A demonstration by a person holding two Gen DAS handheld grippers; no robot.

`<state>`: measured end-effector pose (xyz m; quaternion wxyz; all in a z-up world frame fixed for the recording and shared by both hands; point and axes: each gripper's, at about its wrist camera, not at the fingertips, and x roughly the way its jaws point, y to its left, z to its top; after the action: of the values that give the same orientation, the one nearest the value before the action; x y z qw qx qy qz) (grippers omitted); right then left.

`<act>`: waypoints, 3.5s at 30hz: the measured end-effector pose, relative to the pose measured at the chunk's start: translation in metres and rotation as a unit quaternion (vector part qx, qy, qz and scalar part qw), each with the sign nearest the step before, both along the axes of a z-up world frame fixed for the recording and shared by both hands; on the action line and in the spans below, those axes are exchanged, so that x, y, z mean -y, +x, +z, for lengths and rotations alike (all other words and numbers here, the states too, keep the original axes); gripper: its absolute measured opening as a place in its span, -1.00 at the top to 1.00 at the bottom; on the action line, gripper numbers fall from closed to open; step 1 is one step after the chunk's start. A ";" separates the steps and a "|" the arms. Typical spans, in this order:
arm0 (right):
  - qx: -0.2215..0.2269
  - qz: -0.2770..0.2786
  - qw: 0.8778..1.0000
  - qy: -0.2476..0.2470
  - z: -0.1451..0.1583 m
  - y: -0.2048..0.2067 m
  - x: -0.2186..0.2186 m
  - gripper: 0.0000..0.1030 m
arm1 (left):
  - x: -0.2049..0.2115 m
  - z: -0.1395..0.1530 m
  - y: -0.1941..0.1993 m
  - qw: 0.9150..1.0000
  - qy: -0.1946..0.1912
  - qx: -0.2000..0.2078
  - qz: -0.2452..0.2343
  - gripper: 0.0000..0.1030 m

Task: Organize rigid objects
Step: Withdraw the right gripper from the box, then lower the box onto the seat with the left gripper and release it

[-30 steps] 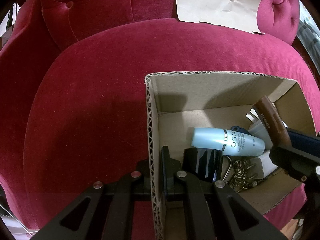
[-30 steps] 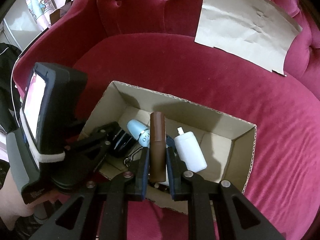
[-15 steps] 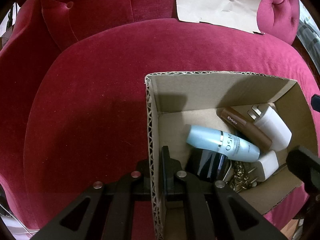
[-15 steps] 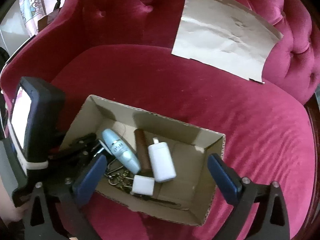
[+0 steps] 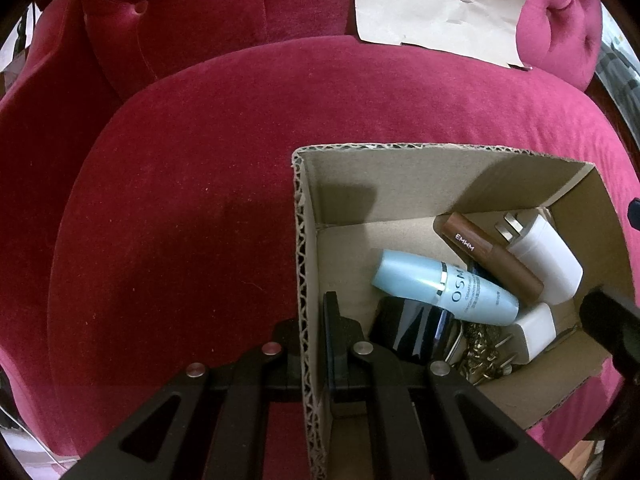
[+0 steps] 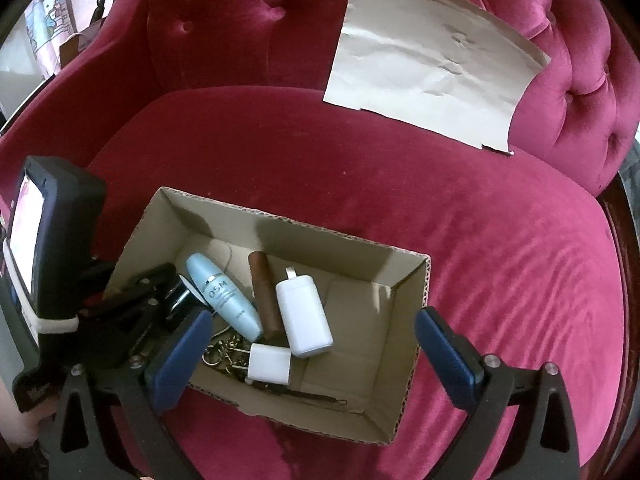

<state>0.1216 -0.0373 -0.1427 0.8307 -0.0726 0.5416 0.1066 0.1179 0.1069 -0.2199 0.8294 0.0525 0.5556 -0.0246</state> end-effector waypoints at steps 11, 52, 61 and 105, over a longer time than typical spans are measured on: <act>0.004 -0.013 1.000 0.006 0.013 -0.001 0.009 -0.99 | 0.004 0.007 -0.001 1.000 0.020 -0.011 0.005 0.84; 0.045 -0.070 0.996 0.031 0.117 -0.074 0.044 -1.00 | 0.042 0.132 -0.116 0.996 0.009 0.085 0.030 -1.00; 0.055 -0.059 0.996 0.031 0.123 -0.095 0.046 -1.00 | 0.055 0.142 -0.135 0.995 0.001 0.101 0.018 -1.00; 0.058 -0.061 0.996 0.028 0.125 -0.103 0.044 -1.00 | 0.058 0.147 -0.141 0.994 -0.004 0.106 0.022 -1.00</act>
<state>0.0181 -0.0818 -0.0177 0.8673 -0.0216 0.4929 0.0666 -0.0228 0.0484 -0.0724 0.8841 0.0390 0.4657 -0.0032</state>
